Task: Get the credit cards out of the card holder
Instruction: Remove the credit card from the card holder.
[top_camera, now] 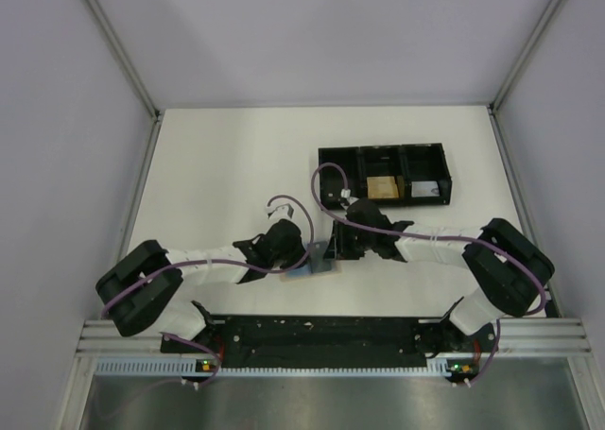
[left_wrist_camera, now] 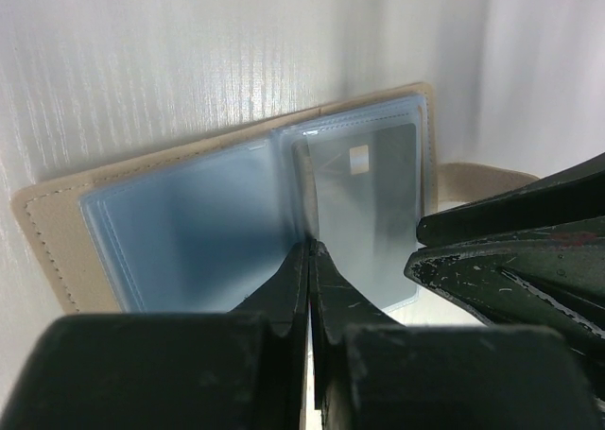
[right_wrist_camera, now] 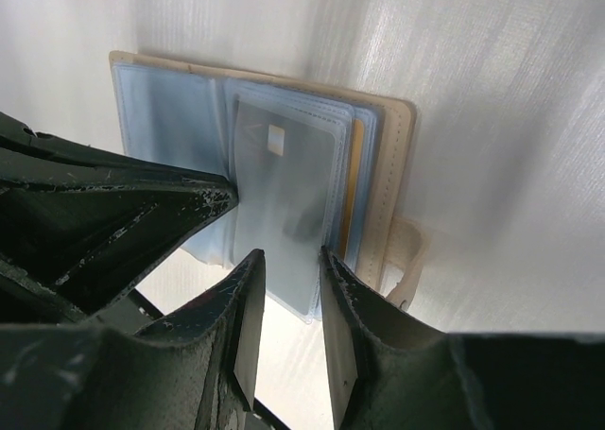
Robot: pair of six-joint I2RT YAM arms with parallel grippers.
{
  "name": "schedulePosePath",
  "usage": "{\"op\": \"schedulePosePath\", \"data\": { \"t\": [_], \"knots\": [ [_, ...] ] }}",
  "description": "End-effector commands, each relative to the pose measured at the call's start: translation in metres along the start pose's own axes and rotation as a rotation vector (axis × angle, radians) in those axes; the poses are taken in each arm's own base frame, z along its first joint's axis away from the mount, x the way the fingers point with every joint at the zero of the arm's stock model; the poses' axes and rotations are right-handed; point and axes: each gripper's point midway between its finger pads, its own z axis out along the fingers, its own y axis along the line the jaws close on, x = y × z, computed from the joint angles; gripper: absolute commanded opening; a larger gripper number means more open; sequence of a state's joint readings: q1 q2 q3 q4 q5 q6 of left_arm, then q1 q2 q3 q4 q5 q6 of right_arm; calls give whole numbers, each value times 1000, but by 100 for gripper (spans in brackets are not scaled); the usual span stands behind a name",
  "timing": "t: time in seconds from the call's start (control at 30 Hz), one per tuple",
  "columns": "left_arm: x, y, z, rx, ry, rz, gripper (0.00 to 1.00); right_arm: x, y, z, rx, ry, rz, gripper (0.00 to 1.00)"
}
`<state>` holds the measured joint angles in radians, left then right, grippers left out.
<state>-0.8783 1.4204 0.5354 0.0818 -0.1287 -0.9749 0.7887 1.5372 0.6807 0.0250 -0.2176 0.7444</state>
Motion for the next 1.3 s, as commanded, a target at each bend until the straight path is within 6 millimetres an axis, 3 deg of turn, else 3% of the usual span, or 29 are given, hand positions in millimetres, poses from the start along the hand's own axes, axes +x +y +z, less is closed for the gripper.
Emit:
{"op": "schedulePosePath", "data": {
  "t": [0.0, 0.37, 0.63, 0.97, 1.27],
  "knots": [
    [14, 19, 4, -60, 43, 5, 0, 8, -14, -5, 49, 12, -6, 30],
    [15, 20, 5, -65, 46, 2, 0, 15, -13, -8, 28, 25, 3, 26],
    [14, 18, 5, -58, 45, 3, 0, 7, 14, -6, -100, 11, -18, 21],
    [14, 14, 4, -41, 46, 2, 0, 4, 28, -10, -165, 16, -28, 13],
    [10, 8, -1, -13, 31, -10, 0, -6, 42, -22, -194, -19, -59, 18]
  ]
}}
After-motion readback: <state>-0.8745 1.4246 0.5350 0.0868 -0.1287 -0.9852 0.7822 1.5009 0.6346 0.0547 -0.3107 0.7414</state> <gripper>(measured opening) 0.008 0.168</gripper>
